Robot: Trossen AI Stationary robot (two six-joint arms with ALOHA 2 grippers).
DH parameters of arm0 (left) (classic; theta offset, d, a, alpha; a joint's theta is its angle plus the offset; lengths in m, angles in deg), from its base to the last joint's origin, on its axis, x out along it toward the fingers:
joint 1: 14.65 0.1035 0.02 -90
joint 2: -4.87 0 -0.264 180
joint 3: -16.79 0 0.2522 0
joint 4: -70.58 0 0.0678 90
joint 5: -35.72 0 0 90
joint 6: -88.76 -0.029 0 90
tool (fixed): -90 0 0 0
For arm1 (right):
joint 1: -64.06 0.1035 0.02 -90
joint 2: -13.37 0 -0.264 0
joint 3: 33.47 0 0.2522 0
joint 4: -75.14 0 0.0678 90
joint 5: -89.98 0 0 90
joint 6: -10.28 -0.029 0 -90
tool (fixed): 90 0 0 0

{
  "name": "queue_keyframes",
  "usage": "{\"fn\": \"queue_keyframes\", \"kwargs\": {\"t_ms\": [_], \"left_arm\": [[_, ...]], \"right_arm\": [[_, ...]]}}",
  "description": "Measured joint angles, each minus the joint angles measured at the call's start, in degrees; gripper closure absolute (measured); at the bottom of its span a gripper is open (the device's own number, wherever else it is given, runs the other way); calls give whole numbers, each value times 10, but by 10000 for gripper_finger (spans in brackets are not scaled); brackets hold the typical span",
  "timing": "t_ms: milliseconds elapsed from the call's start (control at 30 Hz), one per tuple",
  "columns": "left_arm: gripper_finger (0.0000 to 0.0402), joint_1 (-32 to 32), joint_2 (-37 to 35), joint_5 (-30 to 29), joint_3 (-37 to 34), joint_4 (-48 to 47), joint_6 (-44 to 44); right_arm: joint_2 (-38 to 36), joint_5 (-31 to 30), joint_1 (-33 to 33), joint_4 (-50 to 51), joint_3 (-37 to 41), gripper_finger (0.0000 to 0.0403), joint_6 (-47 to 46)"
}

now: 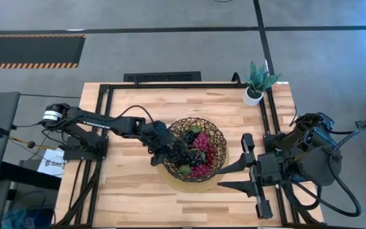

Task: Build produce basket
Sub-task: Put the black grapes into the black wire basket, then return to Home Position

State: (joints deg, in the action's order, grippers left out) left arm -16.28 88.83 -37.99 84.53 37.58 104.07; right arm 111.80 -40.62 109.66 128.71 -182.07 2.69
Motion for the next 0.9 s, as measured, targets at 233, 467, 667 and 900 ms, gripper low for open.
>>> {"fn": "queue_keyframes", "kwargs": {"t_ms": [233, 467, 667, 900], "left_arm": [[232, 0, 0, -3, 0, 9, 14], [219, 0, -9, 2, 0, 26, 32], [223, -24, -90, -71, 42, 35, 22], [267, -104, -254, -191, 55, 14, -21]], "right_arm": [[0, 0, 0, 0, 0, 275, 1], [0, 0, 2, 9, 0, 275, 2], [-15, -14, 10, 30, -1, 292, 34], [-54, -146, 78, 97, -2, 392, 96]]}}
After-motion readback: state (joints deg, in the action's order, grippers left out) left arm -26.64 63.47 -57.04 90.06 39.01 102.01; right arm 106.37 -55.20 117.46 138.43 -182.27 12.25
